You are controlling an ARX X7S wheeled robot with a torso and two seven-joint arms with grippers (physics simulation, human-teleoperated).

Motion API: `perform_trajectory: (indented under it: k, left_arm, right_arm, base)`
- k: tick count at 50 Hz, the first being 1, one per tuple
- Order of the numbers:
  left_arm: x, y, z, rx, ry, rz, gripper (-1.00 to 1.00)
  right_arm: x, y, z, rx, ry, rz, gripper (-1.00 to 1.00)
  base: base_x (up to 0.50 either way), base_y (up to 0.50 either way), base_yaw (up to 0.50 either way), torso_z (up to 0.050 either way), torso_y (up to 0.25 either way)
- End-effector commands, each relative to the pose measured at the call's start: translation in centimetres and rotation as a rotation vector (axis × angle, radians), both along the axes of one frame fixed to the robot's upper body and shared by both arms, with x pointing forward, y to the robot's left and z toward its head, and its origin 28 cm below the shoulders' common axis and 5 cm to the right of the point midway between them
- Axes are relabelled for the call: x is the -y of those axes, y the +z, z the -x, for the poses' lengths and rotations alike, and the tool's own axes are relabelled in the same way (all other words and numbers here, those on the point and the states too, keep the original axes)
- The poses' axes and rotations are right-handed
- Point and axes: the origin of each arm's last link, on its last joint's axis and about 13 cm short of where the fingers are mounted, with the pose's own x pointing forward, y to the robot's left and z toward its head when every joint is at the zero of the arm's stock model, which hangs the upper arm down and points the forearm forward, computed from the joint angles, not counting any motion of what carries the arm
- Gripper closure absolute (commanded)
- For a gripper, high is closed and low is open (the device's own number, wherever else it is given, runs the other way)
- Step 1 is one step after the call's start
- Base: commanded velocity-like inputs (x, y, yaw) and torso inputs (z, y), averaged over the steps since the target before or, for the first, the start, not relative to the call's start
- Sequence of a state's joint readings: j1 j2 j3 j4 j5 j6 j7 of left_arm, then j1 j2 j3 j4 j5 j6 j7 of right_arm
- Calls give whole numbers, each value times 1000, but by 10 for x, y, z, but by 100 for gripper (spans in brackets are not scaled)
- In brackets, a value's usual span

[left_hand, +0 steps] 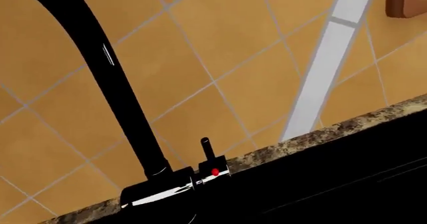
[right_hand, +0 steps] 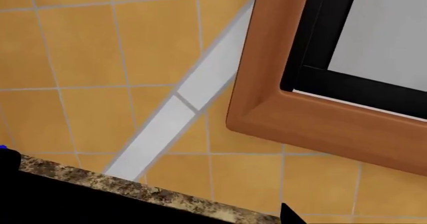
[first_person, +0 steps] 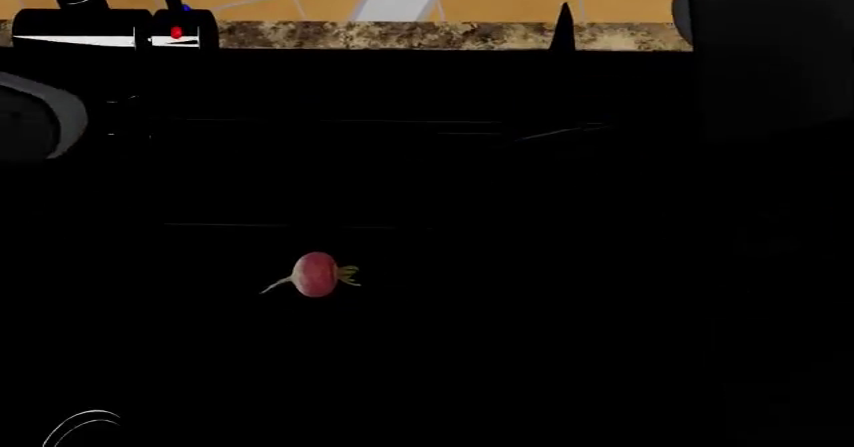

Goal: Pick the radish from the sink and place it on the plate located on the counter

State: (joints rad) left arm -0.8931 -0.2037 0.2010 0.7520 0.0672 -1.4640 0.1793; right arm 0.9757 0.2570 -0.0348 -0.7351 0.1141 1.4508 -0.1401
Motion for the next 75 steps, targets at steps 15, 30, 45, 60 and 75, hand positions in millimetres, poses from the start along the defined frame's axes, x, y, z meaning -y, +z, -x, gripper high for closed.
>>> perform_trajectory:
  k: [15,30,45,60,75]
  left_arm:
    - [13,22,-22,-335,-282,-92,-100]
    - [31,12,-60,-472,-382,-150,-100]
    - [46,-12,-107,-506,-407,-157,-100]
    - [51,-41,-127,-602,-401,-146,-100]
    - [52,-62,-144,-704,-397,-122,-100]
  right_arm:
    - [7,4,0,4,-28,-24,-100]
    - [8,4,0,3,-31,-26,-100]
    - [9,5,1,3,-35,-28,-100]
    - [10,5,1,-1,-40,-25,-100]
    - [11,5,1,-1,-42,-24,-100]
  base:
    - [0,0,0,0,0]
    - [0,0,0,0,0]
    - [0,0,0,0,0]
    - [0,0,0,0,0]
    - [0,0,0,0,0]
